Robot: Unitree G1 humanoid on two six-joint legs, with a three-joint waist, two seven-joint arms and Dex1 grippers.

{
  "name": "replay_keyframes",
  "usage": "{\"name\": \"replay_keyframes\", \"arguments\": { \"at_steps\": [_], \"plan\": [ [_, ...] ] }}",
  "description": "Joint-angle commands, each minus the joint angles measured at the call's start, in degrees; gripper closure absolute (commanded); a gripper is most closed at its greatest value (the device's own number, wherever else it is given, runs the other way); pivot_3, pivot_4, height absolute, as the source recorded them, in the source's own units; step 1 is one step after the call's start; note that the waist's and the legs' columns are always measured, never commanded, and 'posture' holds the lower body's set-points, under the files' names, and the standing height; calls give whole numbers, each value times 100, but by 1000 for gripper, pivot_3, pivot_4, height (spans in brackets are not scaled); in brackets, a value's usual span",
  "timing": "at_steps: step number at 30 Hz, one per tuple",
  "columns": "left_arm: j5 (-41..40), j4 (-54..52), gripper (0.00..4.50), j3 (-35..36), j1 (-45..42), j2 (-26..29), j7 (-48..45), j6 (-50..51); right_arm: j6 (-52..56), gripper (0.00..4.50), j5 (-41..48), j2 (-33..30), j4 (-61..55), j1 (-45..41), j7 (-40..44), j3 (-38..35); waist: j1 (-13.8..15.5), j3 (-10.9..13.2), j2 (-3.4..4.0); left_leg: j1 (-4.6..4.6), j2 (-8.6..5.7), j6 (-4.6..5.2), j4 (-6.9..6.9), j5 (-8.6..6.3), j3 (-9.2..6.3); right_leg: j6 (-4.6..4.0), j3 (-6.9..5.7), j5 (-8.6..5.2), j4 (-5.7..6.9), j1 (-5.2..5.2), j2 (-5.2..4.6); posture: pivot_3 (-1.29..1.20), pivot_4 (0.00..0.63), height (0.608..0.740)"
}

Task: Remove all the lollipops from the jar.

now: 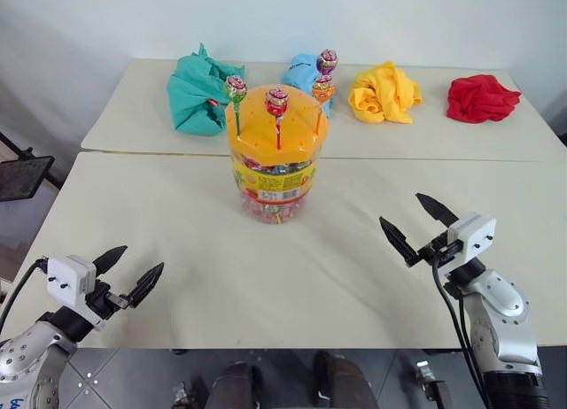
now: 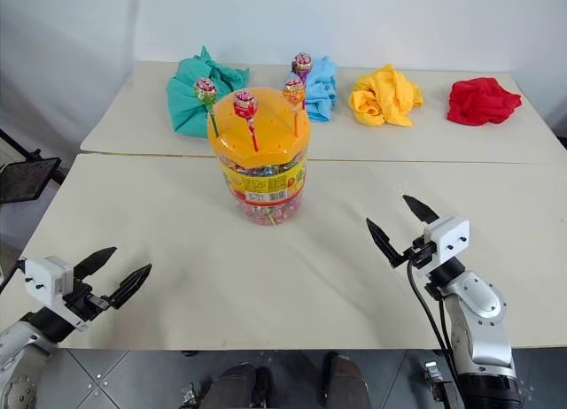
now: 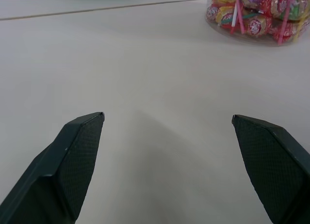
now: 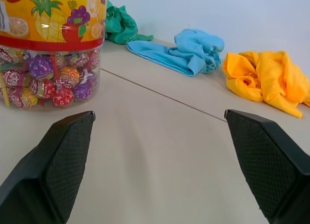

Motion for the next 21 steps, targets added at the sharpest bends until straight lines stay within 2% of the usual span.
{"name": "replay_keyframes", "arguments": {
  "at_steps": [1, 4, 7, 10, 12, 18, 21],
  "plan": [
    [-285, -144, 24, 157, -47, 311, -296, 215, 699, 0, 936, -134, -525, -66, 306, -227, -2, 0, 0, 0, 1, 0, 0, 0, 0, 0, -1, 0, 0, 0, 1, 0, 150, 740],
    [-1187, -154, 24, 398, -491, 536, -515, 819, 831, 0, 1368, -304, -1120, 12, 828, -194, 14, -1, 4, 0, 3, -1, 0, 1, -1, 0, 0, 0, 2, -1, 2, 0, 150, 740],
    [-2276, -181, 24, 555, -1103, 996, -1072, 1530, 1096, 0, 1992, -379, -1771, 50, 932, -431, 35, -1, 3, 0, 2, -1, 2, 1, -4, 0, -1, 0, 5, 0, -1, 0, 150, 740],
    [-2949, -297, 24, 310, -2150, 1399, -1209, 2039, 1170, 0, 2323, -490, -2345, 88, 1069, -574, 63, -1, 4, -4, 0, -1, 6, 1, -9, 0, -3, 0, 7, 0, -1, 0, 150, 740],
    [-2982, -136, 24, 48, -2959, 1381, -1043, 2113, 1232, 0, 2428, -532, -2657, 89, 1086, -560, 79, -3, 5, -4, -4, -1, 8, 1, -8, 2, -2, 1, 5, 1, 0, 0, 150, 740],
    [-2022, 586, 24, -1260, -4704, 1016, -873, 2079, 1303, 0, 2442, -345, -3274, 10, 881, -246, 89, -8, 13, 7, -23, -4, 8, 2, 8, 4, -1, 2, 1, 10, 19, 0, 150, 740],
    [-1989, 972, 24, -1485, -5387, 543, -732, 2095, 1297, 0, 2287, -248, -3346, -44, 738, -130, 95, -8, 13, 6, -21, -9, 9, 4, 7, 4, 5, 2, 0, 10, 32, 0, 150, 740]
  ]
}}
